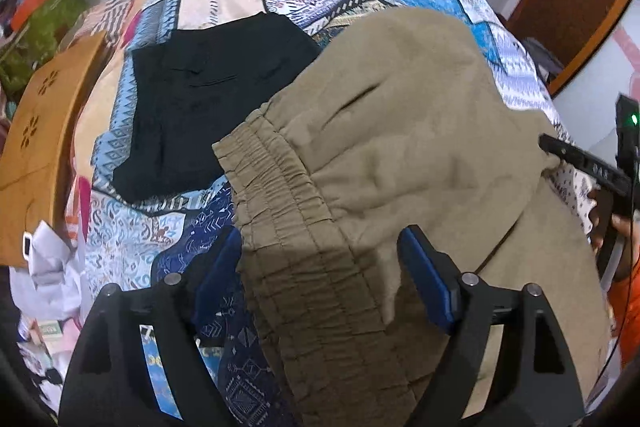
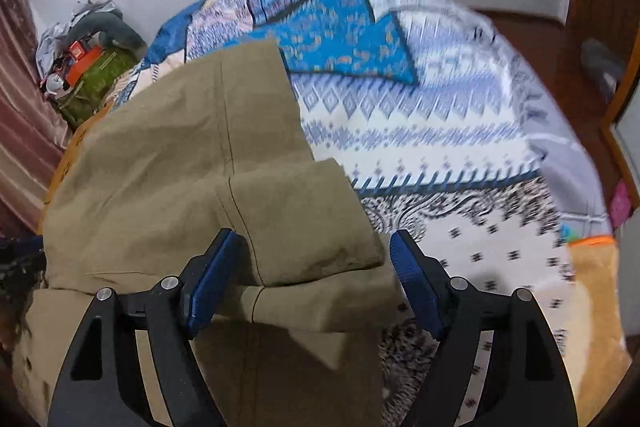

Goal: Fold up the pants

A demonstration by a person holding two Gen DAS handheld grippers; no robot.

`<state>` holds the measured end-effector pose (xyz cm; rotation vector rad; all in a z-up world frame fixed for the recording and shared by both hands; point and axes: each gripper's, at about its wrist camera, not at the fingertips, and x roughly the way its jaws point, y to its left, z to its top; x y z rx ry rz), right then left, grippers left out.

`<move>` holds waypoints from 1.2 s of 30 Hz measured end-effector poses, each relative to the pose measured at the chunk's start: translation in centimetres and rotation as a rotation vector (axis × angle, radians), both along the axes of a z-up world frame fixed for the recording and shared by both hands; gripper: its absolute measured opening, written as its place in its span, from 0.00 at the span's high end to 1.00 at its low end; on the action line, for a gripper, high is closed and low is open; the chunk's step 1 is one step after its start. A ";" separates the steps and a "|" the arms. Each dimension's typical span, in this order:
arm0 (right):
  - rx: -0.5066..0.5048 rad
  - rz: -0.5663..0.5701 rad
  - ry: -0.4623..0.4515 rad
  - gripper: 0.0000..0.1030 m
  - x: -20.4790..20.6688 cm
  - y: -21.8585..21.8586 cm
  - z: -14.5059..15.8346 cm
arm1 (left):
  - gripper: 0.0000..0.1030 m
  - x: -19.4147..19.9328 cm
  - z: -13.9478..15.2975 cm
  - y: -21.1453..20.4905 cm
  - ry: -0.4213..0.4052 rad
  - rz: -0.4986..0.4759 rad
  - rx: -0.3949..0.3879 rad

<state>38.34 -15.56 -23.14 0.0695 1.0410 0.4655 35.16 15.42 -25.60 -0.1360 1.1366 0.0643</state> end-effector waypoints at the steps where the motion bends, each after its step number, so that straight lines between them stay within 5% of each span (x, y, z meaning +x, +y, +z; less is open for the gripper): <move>1: 0.001 0.008 0.007 0.28 0.0 0.1 -0.2 | 0.20 -0.2 -0.1 -0.1 -0.011 -0.011 0.012; 7: -0.045 0.068 -0.012 0.50 0.0 1.1 -1.0 | 0.21 -0.5 -0.8 0.9 -0.045 0.028 0.000; 14: -0.098 0.065 0.016 0.75 0.6 0.6 -2.8 | 0.22 -0.7 -0.8 1.1 -0.063 0.064 0.137; 17: -0.151 0.073 -0.012 0.75 0.3 0.9 -2.9 | 0.22 -1.1 -0.5 1.0 -0.077 0.059 0.186; 26: -0.185 0.053 0.027 0.76 1.4 1.1 -2.7 | 0.22 -1.9 -0.2 1.9 -0.074 0.076 0.074; 31: -0.217 -0.003 -0.014 0.74 0.3 0.5 0.8 | 0.22 -4.1 2.4 1.7 -0.148 0.065 0.183; 34: -0.206 -0.006 -0.057 0.68 -0.3 0.2 4.0 | 0.22 -4.8 3.8 3.1 -0.182 0.078 0.131; 36: -0.174 0.001 -0.100 0.55 -0.8 0.1 6.5 | 0.22 -4.7 4.4 4.0 -0.194 0.092 0.104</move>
